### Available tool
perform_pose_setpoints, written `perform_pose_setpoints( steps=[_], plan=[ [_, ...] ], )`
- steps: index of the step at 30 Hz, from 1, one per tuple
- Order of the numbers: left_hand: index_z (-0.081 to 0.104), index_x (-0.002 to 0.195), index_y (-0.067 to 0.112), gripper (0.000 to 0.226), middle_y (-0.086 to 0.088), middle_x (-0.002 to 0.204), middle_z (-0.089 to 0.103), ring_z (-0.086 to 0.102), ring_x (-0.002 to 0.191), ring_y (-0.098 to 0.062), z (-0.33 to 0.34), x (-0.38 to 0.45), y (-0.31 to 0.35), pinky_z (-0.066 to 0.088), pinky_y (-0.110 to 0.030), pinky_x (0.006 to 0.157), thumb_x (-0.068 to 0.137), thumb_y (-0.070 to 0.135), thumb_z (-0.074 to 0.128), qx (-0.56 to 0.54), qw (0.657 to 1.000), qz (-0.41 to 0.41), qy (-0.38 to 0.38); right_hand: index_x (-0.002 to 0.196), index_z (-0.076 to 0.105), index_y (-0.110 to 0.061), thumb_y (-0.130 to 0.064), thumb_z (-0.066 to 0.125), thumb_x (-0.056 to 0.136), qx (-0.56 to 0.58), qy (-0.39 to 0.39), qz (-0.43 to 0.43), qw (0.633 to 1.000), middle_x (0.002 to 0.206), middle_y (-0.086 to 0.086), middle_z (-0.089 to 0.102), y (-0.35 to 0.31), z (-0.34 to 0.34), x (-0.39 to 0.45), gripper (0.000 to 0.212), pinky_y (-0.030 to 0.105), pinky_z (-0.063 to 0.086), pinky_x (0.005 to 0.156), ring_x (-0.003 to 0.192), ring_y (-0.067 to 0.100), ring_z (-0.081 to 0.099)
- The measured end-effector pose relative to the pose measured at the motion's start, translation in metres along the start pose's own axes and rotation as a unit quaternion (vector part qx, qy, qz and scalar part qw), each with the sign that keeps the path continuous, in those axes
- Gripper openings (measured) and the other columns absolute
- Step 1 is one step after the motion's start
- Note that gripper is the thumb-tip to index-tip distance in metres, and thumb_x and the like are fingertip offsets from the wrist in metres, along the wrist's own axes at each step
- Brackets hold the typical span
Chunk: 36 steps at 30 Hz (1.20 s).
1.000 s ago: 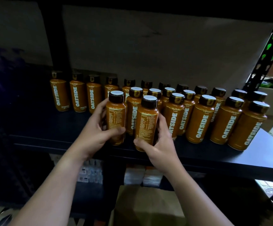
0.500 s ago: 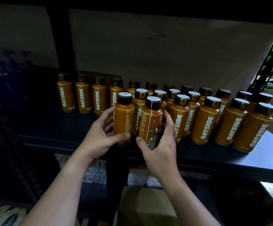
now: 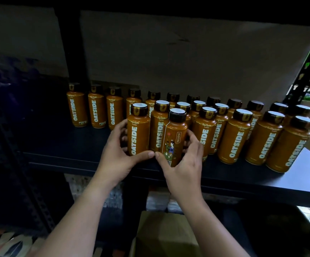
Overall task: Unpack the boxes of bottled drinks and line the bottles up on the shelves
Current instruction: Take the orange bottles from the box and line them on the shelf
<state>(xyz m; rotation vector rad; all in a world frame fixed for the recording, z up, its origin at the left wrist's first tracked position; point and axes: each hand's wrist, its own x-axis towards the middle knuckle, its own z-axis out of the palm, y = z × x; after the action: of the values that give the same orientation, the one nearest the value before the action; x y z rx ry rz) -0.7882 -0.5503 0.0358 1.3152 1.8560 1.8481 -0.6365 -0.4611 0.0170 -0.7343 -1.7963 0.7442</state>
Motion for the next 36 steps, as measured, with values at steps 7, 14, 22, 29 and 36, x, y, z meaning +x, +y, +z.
perform_pose_setpoints(
  steps=[7, 14, 22, 29, 36],
  plan=[
    [0.047, 0.142, 0.041, 0.088, 0.015, 0.132, 0.062, 0.061, 0.123, -0.005, -0.009, 0.005, -0.004, 0.055, -0.036, 0.101, 0.065, 0.025, 0.088, -0.027, 0.999, -0.015, -0.013, 0.149, 0.024, -0.034, -0.031, 0.080, 0.085, -0.009, -0.007, -0.012, 1.000, 0.141, -0.011, 0.032, 0.002, -0.002, -0.002, 0.085, 0.033, 0.042, 0.113, 0.136, 0.007, 0.036],
    [0.046, 0.145, 0.039, 0.089, 0.016, 0.134, 0.060, 0.059, 0.126, -0.007, -0.008, 0.006, -0.005, 0.054, -0.039, 0.103, 0.067, 0.027, 0.087, -0.025, 0.999, -0.021, -0.018, 0.149, 0.022, -0.032, -0.038, 0.083, 0.080, -0.023, 0.015, -0.004, 1.000, 0.143, -0.008, 0.027, 0.003, 0.003, 0.001, 0.092, 0.028, 0.042, 0.110, 0.137, 0.011, 0.033],
    [0.043, 0.140, 0.048, 0.087, 0.019, 0.136, 0.057, 0.058, 0.127, -0.006, -0.008, 0.006, -0.003, 0.053, -0.038, 0.105, 0.067, 0.028, 0.086, -0.010, 0.999, -0.027, -0.019, 0.154, 0.019, -0.032, -0.020, 0.075, 0.088, 0.006, 0.003, -0.020, 1.000, 0.147, -0.008, 0.032, 0.007, 0.001, -0.004, 0.087, 0.010, 0.038, 0.102, 0.139, 0.008, 0.036],
    [0.042, 0.144, 0.044, 0.088, 0.017, 0.137, 0.057, 0.058, 0.127, -0.006, -0.008, 0.005, -0.003, 0.053, -0.039, 0.105, 0.069, 0.030, 0.085, -0.006, 0.999, -0.026, -0.023, 0.143, 0.029, -0.033, -0.022, 0.083, 0.081, 0.012, 0.021, 0.020, 1.000, 0.134, -0.011, 0.030, 0.004, 0.005, 0.002, 0.083, 0.001, 0.042, 0.089, 0.127, 0.004, 0.040],
    [0.041, 0.149, 0.040, 0.094, 0.015, 0.141, 0.055, 0.057, 0.129, -0.007, -0.008, 0.006, -0.004, 0.053, -0.043, 0.105, 0.066, 0.035, 0.084, -0.009, 0.999, -0.028, -0.029, 0.138, 0.028, -0.037, -0.033, 0.086, 0.077, 0.006, 0.057, 0.034, 0.998, 0.137, -0.011, 0.042, 0.000, 0.012, 0.000, 0.084, 0.033, 0.052, 0.101, 0.127, 0.007, 0.047]
  ],
)
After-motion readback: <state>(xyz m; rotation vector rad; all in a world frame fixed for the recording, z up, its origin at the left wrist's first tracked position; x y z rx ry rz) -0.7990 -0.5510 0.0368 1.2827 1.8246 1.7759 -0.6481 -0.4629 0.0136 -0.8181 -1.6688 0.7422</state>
